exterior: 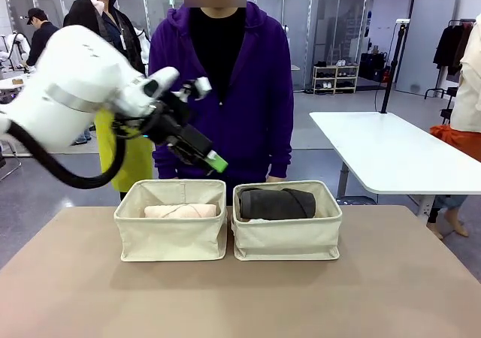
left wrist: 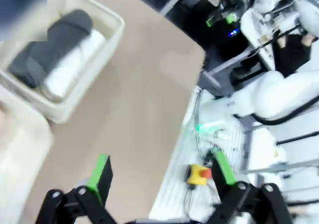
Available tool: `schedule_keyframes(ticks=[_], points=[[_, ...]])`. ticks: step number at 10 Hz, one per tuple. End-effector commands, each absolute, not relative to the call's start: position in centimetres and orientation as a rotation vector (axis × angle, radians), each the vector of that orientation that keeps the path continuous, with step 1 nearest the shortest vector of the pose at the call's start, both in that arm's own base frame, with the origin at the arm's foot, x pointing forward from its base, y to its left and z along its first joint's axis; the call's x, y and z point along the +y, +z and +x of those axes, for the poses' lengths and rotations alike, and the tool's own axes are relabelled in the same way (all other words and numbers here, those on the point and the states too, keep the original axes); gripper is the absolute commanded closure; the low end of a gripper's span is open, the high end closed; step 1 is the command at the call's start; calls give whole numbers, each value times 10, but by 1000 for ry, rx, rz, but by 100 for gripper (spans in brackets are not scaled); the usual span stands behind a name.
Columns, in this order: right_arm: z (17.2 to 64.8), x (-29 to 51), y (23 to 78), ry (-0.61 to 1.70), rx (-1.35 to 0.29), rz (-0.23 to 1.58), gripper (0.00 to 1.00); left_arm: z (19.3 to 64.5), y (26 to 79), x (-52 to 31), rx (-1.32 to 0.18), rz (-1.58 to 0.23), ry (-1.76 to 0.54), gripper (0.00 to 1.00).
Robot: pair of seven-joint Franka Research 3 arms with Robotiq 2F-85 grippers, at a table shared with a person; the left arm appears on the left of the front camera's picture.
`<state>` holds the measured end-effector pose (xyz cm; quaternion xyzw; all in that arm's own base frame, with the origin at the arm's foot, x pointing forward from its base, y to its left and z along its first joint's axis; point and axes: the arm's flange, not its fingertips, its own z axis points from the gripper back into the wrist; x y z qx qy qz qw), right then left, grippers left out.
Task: Divide the towels into two baskets.
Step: Pick up one hotel-folded towel from the bottom of the table and place it in the Fabric basket indicated by the person.
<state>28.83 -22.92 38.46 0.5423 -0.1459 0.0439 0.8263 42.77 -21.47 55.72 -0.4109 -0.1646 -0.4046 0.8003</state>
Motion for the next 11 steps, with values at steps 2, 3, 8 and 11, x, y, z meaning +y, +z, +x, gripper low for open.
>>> schedule_keyframes(ticks=[2, 3, 8, 11], points=[[287, -230, 388, 99, -316, 1157, 0, 376, 540, -104, -359, -936, -647, 0], [287, -230, 388, 99, -316, 1157, 0, 357, 536, -63, -385, -965, -587, 0], [287, -230, 388, 99, -316, 1157, 0, 232, 500, 168, -616, -1027, -23, 0], [287, -230, 388, 99, -316, 1157, 0, 228, 492, 208, -719, -987, 111, 0]])
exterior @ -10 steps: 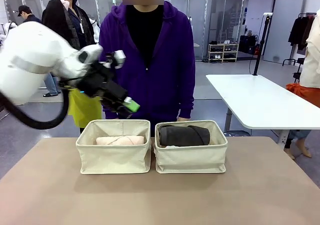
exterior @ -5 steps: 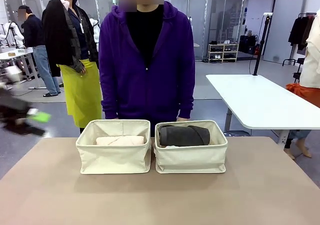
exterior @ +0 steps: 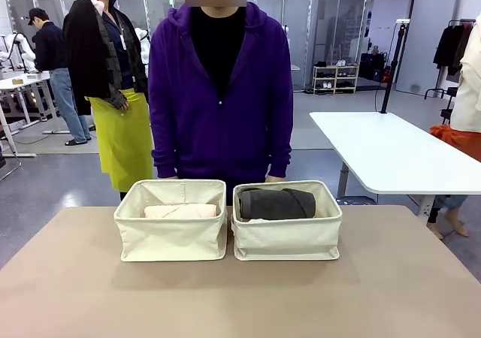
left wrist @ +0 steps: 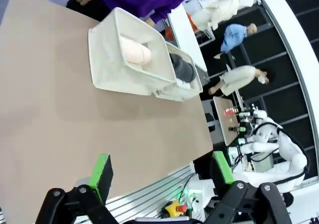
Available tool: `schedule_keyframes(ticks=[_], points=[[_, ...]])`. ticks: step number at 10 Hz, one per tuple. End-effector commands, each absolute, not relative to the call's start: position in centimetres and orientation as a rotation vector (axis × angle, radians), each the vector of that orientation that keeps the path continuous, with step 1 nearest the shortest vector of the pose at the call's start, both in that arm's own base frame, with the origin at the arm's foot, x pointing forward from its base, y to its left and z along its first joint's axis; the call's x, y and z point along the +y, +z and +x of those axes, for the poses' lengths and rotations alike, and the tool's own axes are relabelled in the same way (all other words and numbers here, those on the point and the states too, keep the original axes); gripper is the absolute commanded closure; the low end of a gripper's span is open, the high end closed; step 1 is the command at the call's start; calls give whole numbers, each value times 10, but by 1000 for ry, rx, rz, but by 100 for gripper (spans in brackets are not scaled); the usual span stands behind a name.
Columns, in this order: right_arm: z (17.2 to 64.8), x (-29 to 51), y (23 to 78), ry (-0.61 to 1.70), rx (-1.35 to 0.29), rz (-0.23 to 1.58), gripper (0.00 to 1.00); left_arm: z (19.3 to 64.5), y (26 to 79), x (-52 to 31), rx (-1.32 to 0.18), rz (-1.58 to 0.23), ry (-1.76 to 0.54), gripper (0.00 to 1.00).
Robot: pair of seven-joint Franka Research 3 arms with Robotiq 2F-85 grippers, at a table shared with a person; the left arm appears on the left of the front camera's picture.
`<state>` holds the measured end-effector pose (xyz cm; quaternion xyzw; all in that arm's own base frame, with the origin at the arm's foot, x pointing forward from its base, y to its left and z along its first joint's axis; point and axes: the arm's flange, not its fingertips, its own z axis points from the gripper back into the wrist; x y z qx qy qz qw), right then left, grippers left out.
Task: Divide the towels into two baskets.
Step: Pick up one hotel-folded towel from the bottom of the table and place it in the Fabric basket indicated by the person.
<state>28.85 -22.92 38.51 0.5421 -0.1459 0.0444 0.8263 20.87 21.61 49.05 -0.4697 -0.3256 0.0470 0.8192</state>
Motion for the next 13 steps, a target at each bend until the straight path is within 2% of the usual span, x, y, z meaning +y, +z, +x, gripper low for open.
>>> schedule_keyframes(ticks=[1, 2, 13], points=[[287, -230, 388, 99, -316, 1157, 0, 238, 488, 201, -722, -1012, 100, 0], [287, -230, 388, 99, -316, 1157, 0, 209, 491, 216, -694, -1000, 100, 0], [287, -230, 388, 99, -316, 1157, 0, 209, 491, 216, -694, -1000, 100, 0]])
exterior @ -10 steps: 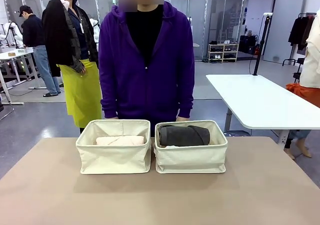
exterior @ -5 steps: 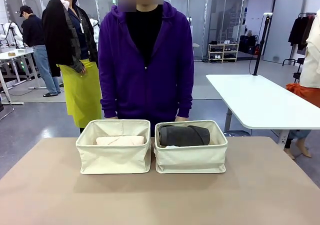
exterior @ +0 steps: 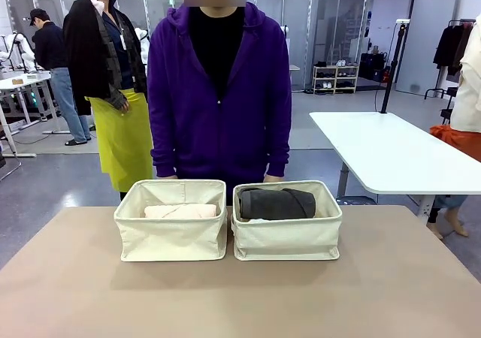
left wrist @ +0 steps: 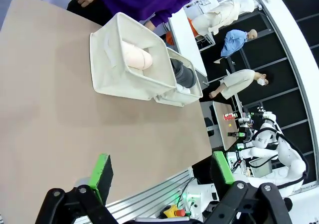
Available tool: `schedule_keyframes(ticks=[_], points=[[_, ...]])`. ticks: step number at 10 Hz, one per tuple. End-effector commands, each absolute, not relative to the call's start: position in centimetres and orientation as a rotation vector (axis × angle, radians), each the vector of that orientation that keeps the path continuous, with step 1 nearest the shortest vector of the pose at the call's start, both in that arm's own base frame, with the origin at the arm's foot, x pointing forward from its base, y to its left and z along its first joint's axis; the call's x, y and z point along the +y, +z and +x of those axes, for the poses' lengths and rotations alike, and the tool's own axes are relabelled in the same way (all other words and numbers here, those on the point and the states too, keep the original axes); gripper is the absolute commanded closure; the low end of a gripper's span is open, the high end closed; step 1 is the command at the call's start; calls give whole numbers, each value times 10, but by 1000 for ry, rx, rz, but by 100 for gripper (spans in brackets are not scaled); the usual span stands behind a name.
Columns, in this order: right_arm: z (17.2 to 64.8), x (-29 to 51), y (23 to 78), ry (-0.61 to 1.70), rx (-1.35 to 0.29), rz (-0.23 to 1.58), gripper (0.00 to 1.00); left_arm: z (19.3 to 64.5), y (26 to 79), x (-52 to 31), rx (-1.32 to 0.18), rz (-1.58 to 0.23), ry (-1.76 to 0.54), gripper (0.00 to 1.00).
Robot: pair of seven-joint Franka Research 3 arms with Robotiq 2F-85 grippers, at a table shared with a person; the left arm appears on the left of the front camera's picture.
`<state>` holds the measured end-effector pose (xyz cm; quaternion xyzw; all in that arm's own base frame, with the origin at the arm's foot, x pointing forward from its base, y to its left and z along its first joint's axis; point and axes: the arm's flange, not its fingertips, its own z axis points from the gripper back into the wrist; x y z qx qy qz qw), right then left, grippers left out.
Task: Divide the towels into two baskets.
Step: Pick up one hotel-folded towel from the bottom of the table and place it in the Fabric basket indicated by the person.
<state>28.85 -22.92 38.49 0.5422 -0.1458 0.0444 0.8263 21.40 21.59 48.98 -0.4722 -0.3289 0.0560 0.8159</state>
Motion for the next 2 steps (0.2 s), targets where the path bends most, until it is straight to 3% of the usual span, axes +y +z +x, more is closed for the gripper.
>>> schedule_keyframes(ticks=[1, 2], points=[[287, -230, 388, 99, -316, 1157, 0, 209, 491, 216, -694, -1000, 100, 0], [287, -230, 388, 99, -316, 1157, 0, 209, 491, 216, -694, -1000, 100, 0]])
